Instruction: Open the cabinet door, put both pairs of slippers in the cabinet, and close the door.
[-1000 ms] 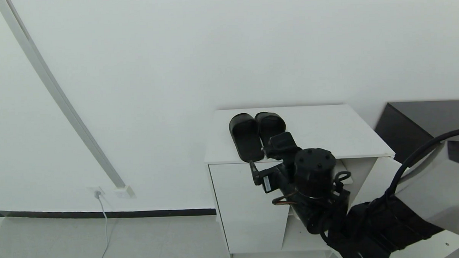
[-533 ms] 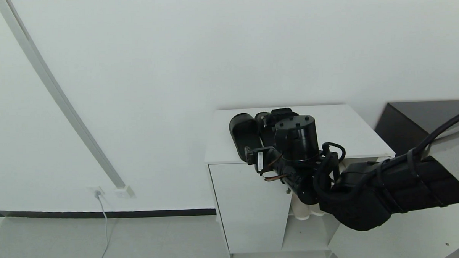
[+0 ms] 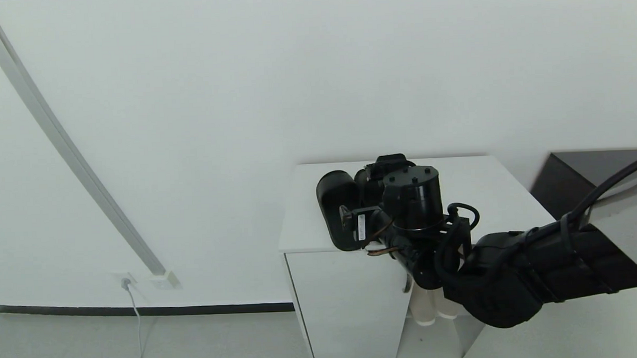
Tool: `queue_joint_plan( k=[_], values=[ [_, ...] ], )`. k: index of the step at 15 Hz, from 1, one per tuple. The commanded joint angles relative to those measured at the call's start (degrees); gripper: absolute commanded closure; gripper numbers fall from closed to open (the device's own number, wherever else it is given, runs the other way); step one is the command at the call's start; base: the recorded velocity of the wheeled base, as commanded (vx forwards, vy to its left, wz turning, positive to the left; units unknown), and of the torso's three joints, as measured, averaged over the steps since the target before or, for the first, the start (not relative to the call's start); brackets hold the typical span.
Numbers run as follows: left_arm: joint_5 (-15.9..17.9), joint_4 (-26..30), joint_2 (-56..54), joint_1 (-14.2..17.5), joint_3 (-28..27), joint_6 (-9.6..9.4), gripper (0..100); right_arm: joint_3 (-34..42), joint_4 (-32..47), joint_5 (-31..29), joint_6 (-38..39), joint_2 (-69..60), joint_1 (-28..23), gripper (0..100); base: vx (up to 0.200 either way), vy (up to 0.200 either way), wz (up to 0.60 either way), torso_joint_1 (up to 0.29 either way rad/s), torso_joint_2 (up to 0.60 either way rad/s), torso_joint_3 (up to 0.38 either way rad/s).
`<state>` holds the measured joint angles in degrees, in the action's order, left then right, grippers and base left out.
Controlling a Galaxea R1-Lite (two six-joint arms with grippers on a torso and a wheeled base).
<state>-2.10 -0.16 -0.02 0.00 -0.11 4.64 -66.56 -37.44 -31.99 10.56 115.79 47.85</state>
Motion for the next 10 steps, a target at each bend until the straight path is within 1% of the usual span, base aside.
queue_joint_plan(
  k=[1,3,5,6,10],
  values=[
    [0.0,0.0,0.0,0.0,0.0,0.1,100,0.9,-1.6,0.0,-0.3,1.7,0.0,0,0.2,0.0,0.0,0.007,0.0,-0.002],
    [-0.1,0.0,0.0,0.0,-0.1,0.28,100,2.9,-6.0,0.0,-2.3,3.6,-0.2,0,0.2,0.0,0.0,0.005,0.0,-0.002],
    [-0.1,0.0,0.0,0.0,-0.1,0.28,100,3.1,-12.0,0.1,-4.0,6.8,-1.4,0,0.0,0.0,0.0,0.0,0.0,0.0],
    [-0.1,0.0,0.0,0.0,-0.1,0.28,100,3.0,-13.5,0.1,-4.8,8.0,-2.1,0,0.0,0.0,0.0,0.0,0.0,0.0],
    [-0.1,0.0,0.0,0.0,0.0,0.28,100,-0.1,-13.8,0.4,-5.0,11.0,-2.7,0,0.0,0.0,0.0,0.0,0.0,0.0]
  ],
)
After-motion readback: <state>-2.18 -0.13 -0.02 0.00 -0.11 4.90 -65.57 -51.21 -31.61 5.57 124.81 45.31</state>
